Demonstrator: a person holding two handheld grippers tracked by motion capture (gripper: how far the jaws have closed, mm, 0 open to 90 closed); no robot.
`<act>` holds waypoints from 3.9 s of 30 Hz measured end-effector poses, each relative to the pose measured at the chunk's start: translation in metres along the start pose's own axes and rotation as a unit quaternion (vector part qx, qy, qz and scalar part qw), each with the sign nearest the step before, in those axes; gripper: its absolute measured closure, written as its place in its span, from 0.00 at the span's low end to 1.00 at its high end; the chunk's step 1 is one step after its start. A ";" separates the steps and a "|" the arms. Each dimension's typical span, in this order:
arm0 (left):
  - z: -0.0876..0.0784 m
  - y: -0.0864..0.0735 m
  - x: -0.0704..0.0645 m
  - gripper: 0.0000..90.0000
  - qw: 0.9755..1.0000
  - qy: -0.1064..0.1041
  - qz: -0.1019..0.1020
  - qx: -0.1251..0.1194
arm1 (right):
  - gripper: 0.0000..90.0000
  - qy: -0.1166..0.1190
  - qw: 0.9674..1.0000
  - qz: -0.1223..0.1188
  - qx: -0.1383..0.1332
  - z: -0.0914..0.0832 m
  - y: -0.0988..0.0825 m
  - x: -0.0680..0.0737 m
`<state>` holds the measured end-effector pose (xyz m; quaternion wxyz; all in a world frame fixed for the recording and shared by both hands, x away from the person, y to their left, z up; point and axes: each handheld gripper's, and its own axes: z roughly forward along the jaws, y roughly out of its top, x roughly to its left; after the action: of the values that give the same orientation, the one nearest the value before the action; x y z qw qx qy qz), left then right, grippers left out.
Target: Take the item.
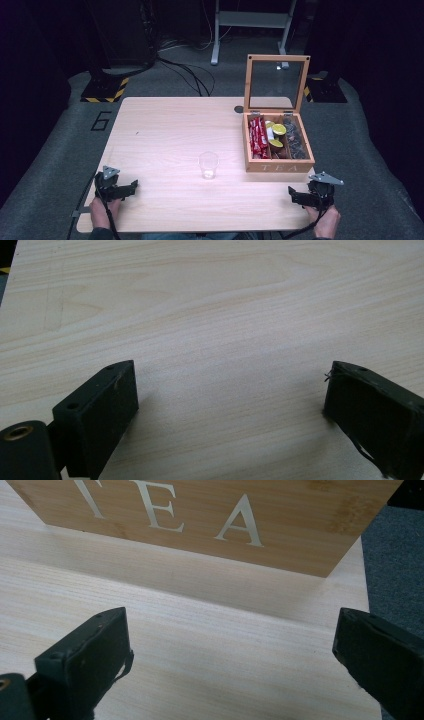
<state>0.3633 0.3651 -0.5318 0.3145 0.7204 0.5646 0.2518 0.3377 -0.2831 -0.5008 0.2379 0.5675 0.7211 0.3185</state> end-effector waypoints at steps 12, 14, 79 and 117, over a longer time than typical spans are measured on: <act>0.000 0.000 0.000 0.08 1.000 0.000 -0.001 -0.001 | 0.02 0.001 1.000 -0.004 -0.010 -0.015 0.018 -0.001; 0.000 0.000 0.000 0.08 1.000 0.000 0.000 0.000 | 0.02 0.001 1.000 -0.006 -0.012 -0.017 0.021 -0.001; 0.000 0.000 0.000 0.08 1.000 0.000 -0.002 -0.002 | 0.65 0.012 0.998 0.035 0.044 0.035 0.109 -0.032; 0.000 0.000 0.000 0.08 1.000 -0.001 -0.001 0.000 | 0.85 -0.008 1.000 0.020 0.003 0.021 0.115 -0.029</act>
<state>0.3630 0.3649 -0.5317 0.3156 0.7198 0.5652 0.2506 0.4365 -0.2900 -0.4321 0.2354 0.5852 0.7086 0.3161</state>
